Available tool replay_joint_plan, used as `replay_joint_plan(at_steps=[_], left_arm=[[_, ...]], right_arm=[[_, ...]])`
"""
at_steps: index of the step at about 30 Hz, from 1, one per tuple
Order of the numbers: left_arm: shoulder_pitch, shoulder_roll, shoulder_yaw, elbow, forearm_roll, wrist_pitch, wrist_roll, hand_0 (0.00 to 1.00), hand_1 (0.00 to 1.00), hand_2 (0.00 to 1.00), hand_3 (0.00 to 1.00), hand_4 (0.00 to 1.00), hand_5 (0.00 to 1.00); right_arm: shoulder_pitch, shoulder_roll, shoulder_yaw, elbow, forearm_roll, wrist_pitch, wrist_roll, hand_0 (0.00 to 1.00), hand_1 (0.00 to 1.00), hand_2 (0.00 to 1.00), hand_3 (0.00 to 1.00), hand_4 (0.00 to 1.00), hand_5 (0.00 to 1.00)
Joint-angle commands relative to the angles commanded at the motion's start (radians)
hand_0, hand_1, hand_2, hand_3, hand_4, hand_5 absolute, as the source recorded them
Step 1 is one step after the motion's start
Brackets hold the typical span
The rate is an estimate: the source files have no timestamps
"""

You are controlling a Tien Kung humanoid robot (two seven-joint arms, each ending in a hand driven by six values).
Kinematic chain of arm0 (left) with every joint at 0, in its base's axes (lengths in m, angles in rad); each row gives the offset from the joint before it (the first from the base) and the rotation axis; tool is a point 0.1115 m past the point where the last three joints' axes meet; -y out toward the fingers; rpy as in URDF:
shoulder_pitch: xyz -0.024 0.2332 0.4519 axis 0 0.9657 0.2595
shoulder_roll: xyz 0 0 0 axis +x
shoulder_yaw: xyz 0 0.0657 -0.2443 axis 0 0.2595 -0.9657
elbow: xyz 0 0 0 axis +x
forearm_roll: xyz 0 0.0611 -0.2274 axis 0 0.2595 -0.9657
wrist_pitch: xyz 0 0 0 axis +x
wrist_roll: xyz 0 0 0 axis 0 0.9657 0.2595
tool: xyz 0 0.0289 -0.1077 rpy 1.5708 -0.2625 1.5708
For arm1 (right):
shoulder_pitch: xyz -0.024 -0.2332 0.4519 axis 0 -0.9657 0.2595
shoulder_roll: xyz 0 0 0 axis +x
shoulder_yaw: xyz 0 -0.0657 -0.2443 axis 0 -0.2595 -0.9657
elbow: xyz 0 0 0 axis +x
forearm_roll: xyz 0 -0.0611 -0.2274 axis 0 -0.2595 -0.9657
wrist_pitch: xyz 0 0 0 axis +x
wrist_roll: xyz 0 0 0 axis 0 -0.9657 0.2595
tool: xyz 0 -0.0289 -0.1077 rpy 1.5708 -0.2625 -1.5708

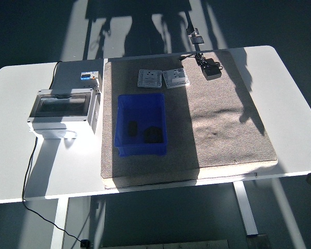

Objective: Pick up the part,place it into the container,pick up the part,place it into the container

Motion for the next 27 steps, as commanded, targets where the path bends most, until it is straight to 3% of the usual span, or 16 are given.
replay_joint_plan(at_steps=[10,11,12,16,17,22,23,27], left_arm=[[0.046,0.026,0.122,0.000,-0.187,0.040,-0.075,0.696,0.646,0.675,0.677,0.674,0.612],[0.047,0.028,0.125,0.000,-0.195,0.042,-0.079,0.694,0.644,0.676,0.669,0.675,0.592],[0.047,0.030,0.125,0.000,-0.197,0.044,-0.080,0.694,0.644,0.676,0.669,0.675,0.592],[0.040,0.034,0.094,0.000,-0.161,0.041,-0.074,0.694,0.644,0.676,0.669,0.675,0.592],[0.034,0.034,0.073,0.000,-0.138,0.037,-0.064,0.692,0.645,0.665,0.663,0.676,0.589],[0.013,0.033,0.011,0.000,-0.059,0.034,-0.038,0.692,0.645,0.665,0.663,0.676,0.589],[0.010,0.033,0.005,0.000,-0.052,0.034,-0.036,0.692,0.646,0.659,0.658,0.674,0.591],[0.002,0.033,-0.001,0.000,-0.039,0.029,-0.032,0.692,0.646,0.659,0.658,0.674,0.591]], right_arm=[[-0.026,0.022,-0.013,0.002,0.032,-0.042,0.055,0.979,0.917,0.908,0.988,0.998,0.767],[-0.025,0.023,-0.012,0.002,0.035,-0.048,0.062,0.976,0.902,0.869,0.909,0.998,0.771],[-0.024,0.023,-0.011,0.003,0.038,-0.052,0.067,0.976,0.902,0.869,0.909,0.998,0.771],[-0.024,0.023,0.001,-0.001,0.060,-0.073,0.088,0.976,0.902,0.869,0.909,0.998,0.771],[-0.025,0.023,0.006,-0.002,0.066,-0.077,0.092,0.953,0.847,0.803,0.781,0.998,0.760],[-0.026,0.022,0.021,-0.005,0.073,-0.089,0.092,0.953,0.847,0.803,0.781,0.998,0.760],[-0.025,0.021,0.023,-0.005,0.072,-0.091,0.092,0.879,0.747,0.702,0.657,0.998,0.699],[-0.022,0.019,0.029,-0.005,0.071,-0.096,0.091,0.879,0.747,0.702,0.657,0.998,0.699]])
